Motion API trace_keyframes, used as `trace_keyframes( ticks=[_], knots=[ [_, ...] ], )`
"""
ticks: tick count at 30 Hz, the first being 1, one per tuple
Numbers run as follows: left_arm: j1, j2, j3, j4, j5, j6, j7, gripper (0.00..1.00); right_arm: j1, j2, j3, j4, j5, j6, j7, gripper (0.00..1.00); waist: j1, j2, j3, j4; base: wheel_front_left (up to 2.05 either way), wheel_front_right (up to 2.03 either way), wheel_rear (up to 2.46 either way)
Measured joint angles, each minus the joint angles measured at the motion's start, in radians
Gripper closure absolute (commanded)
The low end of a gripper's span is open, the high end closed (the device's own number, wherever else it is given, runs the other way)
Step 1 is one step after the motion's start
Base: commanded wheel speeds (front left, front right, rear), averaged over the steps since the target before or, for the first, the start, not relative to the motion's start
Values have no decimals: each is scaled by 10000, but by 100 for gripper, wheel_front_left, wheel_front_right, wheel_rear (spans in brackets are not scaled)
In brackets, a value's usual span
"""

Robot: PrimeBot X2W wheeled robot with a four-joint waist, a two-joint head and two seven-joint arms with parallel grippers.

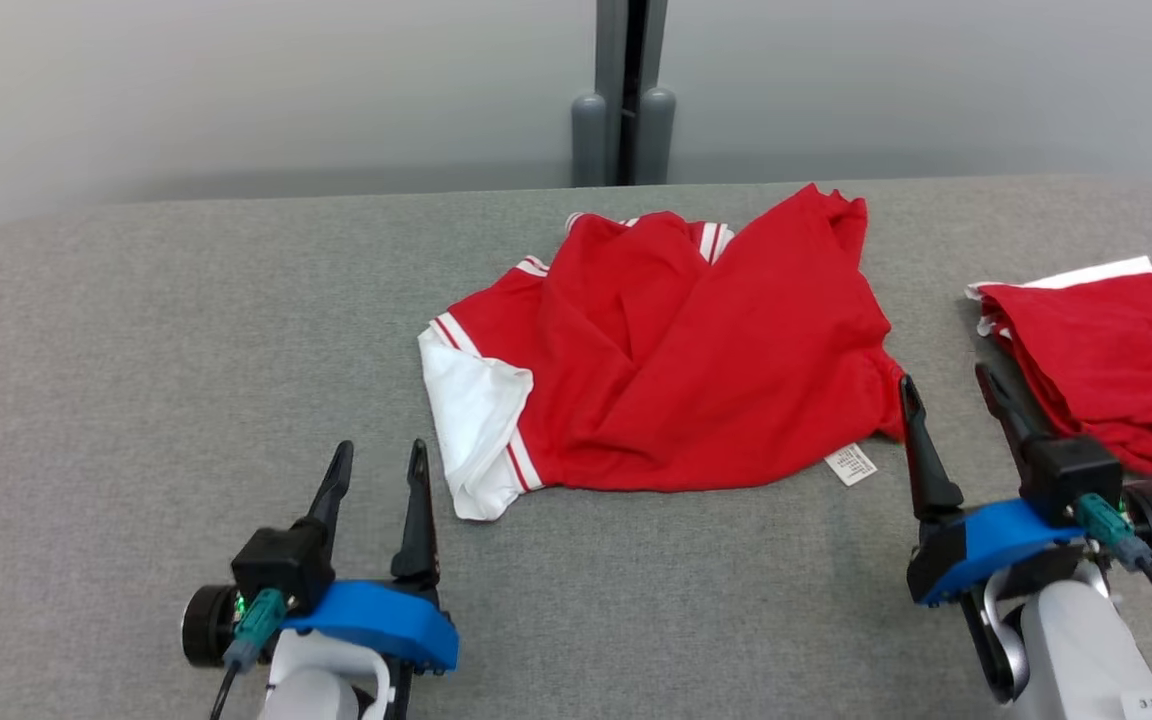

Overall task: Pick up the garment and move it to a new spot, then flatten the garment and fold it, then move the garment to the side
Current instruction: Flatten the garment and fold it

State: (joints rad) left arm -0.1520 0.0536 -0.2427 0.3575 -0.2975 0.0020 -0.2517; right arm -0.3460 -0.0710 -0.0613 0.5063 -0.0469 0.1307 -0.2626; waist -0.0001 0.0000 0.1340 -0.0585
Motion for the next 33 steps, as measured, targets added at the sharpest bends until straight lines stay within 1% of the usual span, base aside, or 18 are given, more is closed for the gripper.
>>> trace_keyframes(
  ticks=[3,5,7,11,13,18,24,25,26,28,29,30,33],
  knots=[
    [-676,46,-336,449,232,-136,445,0,626,146,-82,-677,86,0,0,0,0,0,146,-280,0,0,0],
    [-923,50,-433,637,318,-188,566,0,755,173,-67,-832,180,2,0,0,0,0,219,-381,0,0,0],
    [-1721,50,-660,1319,525,-205,930,0,930,176,349,-1114,685,0,0,0,0,0,451,-701,0,0,0],
    [-2705,36,-832,2343,594,-257,1371,0,942,199,840,-1352,1001,0,0,0,0,0,767,-1120,0,0,0],
    [-3064,31,-790,2964,518,-157,1582,0,937,203,961,-1415,1049,0,0,0,1,0,898,-1307,0,0,0],
    [-3762,119,-504,4259,418,192,1595,0,925,203,1106,-1593,1264,0,0,0,1,0,1142,-1748,0,0,0],
    [-4223,169,-232,5281,119,190,1246,0,930,203,1055,-1722,1296,0,0,0,1,0,1288,-2055,0,0,0],
    [-4306,173,-203,5413,71,190,1162,8,930,203,1057,-1751,1317,0,0,0,2,1,1314,-2087,0,0,0],
    [-4382,173,-180,5519,56,190,1087,40,932,203,1051,-1778,1331,0,0,0,2,0,1336,-2108,0,0,0],
    [-4511,173,-151,5712,-12,182,922,71,937,203,1041,-1829,1350,0,0,0,1,0,1368,-2136,0,0,0],
    [-4562,169,-148,5795,-23,171,836,95,941,203,1030,-1854,1352,0,0,0,2,0,1381,-2141,0,0,0],
    [-4610,163,-153,5873,-33,148,750,100,946,203,1014,-1875,1358,0,0,0,2,0,1388,-2140,0,0,0],
    [-4688,138,-169,6009,-107,113,483,100,1030,203,943,-1904,1369,0,0,0,2,0,1369,-2083,0,0,0]
  ],
)
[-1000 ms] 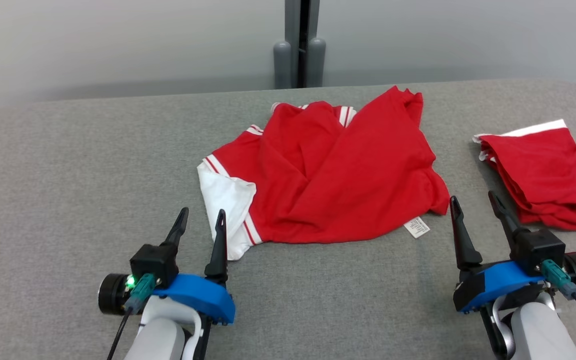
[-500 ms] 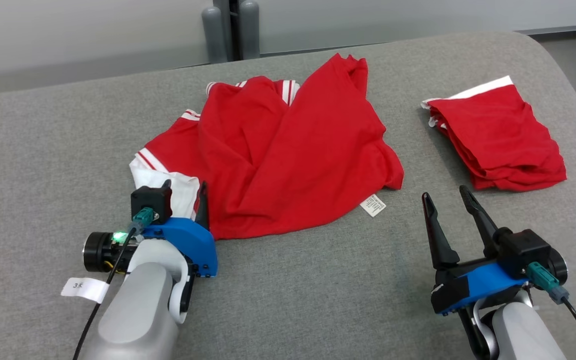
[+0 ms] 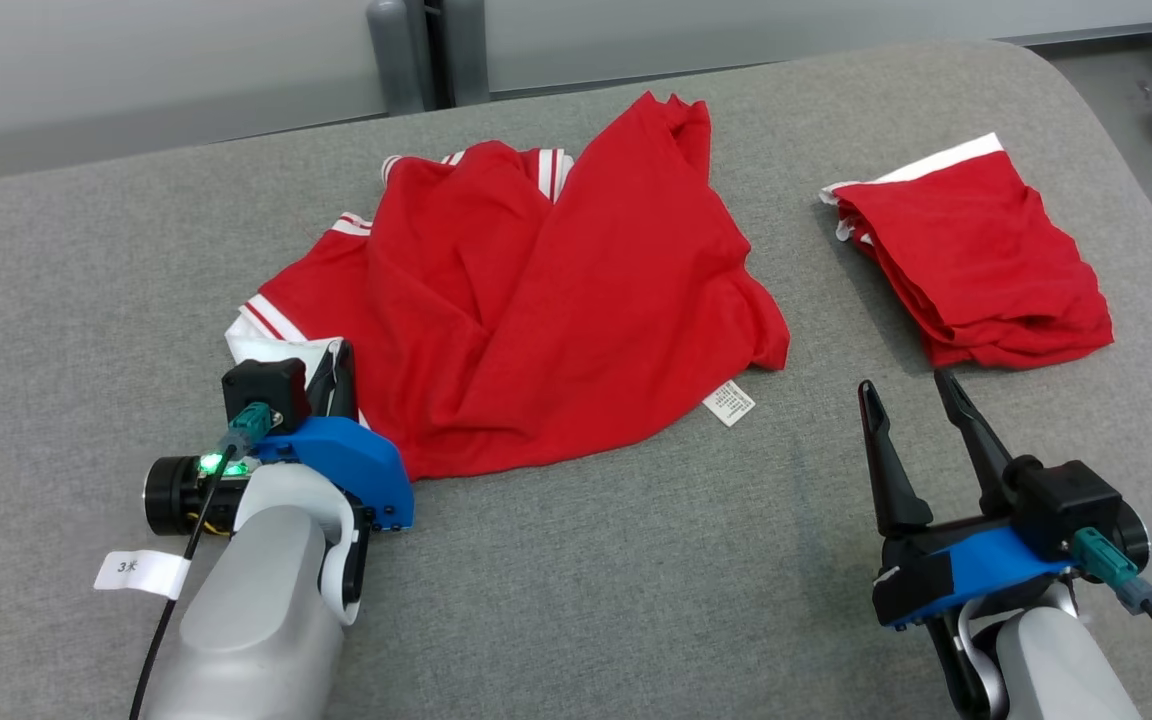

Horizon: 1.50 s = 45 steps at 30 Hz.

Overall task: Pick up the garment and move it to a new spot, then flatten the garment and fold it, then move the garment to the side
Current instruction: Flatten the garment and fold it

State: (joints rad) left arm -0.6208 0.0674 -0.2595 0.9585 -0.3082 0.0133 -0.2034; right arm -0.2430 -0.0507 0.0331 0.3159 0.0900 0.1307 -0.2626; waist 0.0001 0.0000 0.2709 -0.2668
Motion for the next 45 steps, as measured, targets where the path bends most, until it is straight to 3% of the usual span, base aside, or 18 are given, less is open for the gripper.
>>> trace_keyframes(
  ticks=[7,18,31,32,33,34,45],
  knots=[
    [301,21,265,-690,-203,-29,-543,100,239,0,-422,-92,-25,0,0,0,0,0,-201,440,0,0,0],
    [3196,646,1810,-4092,-453,523,-585,100,735,2,-1076,245,-430,0,0,0,0,0,-655,1285,0,0,0],
    [5030,575,2564,-4500,-888,740,-585,100,770,2,-1064,623,-539,0,339,0,0,0,-1039,2005,0,0,0],
    [5046,562,2564,-4470,-892,723,-585,68,771,4,-1060,673,-539,0,370,0,-1,0,-1061,2055,0,0,0],
    [5059,533,2552,-4451,-892,675,-585,19,769,2,-1055,732,-548,0,424,0,-1,0,-1083,2110,0,0,0],
    [5071,483,2556,-4460,-892,658,-585,0,766,0,-1032,811,-594,0,481,0,-1,0,-1106,2170,0,0,0],
    [5056,209,2692,-5515,-408,516,-585,0,-313,8,-683,2543,-869,0,1045,0,0,0,-1128,2844,0,0,0]
  ],
)
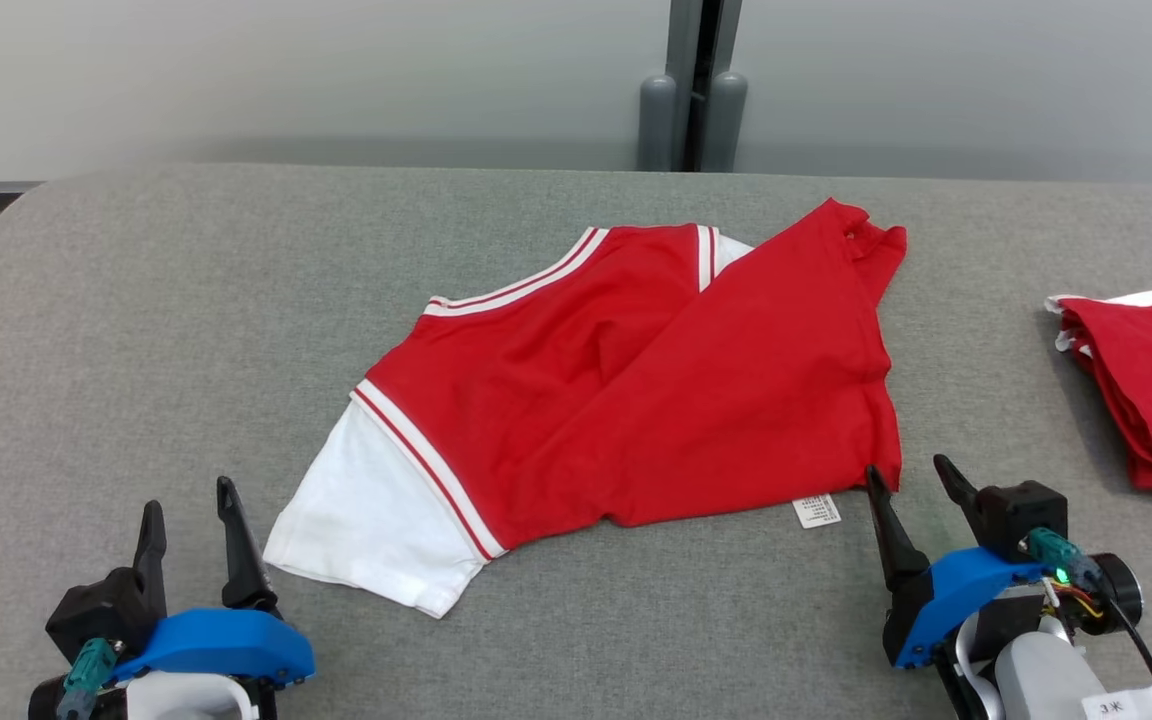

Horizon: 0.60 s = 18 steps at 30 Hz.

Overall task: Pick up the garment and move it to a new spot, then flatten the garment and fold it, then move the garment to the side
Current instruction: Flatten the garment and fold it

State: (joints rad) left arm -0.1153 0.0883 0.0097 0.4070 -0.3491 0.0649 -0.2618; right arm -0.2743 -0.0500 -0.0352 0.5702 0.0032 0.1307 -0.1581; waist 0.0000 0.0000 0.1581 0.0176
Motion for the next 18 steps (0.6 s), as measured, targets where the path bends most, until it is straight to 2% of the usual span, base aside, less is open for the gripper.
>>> trace_keyframes(
  ticks=[2,3,4,5,6,7,13,18],
  knots=[
    [1,-48,-23,-174,75,-35,0,0,-259,-2,-84,523,-138,0,69,0,0,0,29,112,0,0,0],
    [3,-71,-40,-234,88,-38,0,0,-349,-4,-104,771,-199,0,81,15,0,0,38,166,0,0,0],
    [6,-92,-71,-282,125,-42,0,0,-431,0,-125,1001,-205,0,79,52,0,0,46,215,0,0,0],
    [14,-119,-92,-334,159,-56,0,0,-504,2,-128,1189,-192,0,69,64,0,0,58,257,0,0,0],
    [28,-144,-107,-380,165,-63,0,0,-555,0,-117,1344,-142,0,42,92,0,0,69,286,0,0,0],
    [57,-167,-119,-428,178,-96,0,0,-593,2,-86,1488,31,2,-38,100,0,0,78,301,0,0,0],
    [225,-253,-155,-545,249,-117,0,0,-650,4,-23,1678,660,0,-431,100,0,0,69,59,0,0,0],
    [271,-290,-224,-573,290,-146,0,0,-379,4,-12,1187,978,2,-372,100,0,0,41,-291,0,0,0]
  ],
)
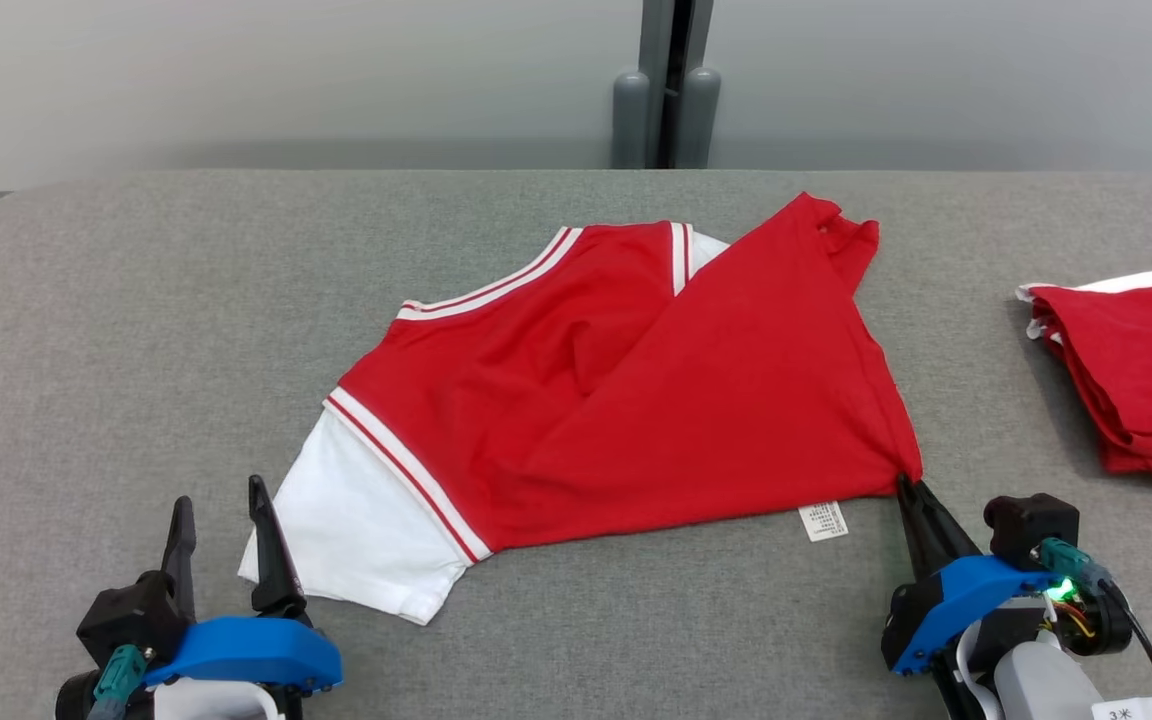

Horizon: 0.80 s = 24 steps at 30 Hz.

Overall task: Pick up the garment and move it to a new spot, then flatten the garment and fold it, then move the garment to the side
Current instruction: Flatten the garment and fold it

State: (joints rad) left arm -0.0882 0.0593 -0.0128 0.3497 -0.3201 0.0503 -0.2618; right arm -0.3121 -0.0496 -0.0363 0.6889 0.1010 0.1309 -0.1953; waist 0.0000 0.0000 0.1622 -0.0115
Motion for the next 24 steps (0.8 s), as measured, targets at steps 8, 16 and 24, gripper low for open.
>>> trace_keyframes(
  ticks=[8,16,24],
  knots=[
    [-4,-27,-77,8,92,-71,0,0,821,-98,-426,-1494,-33,0,1116,100,0,0,13,-355,0,0,0],
    [-28,-42,-347,171,151,-174,0,0,1203,-232,-1271,-1804,-516,0,1400,0,0,0,-140,-281,0,0,0],
    [111,-73,-725,322,119,-263,0,0,1517,-90,-1829,-2357,-846,-2,589,0,0,0,-596,-131,0,0,0]
  ],
)
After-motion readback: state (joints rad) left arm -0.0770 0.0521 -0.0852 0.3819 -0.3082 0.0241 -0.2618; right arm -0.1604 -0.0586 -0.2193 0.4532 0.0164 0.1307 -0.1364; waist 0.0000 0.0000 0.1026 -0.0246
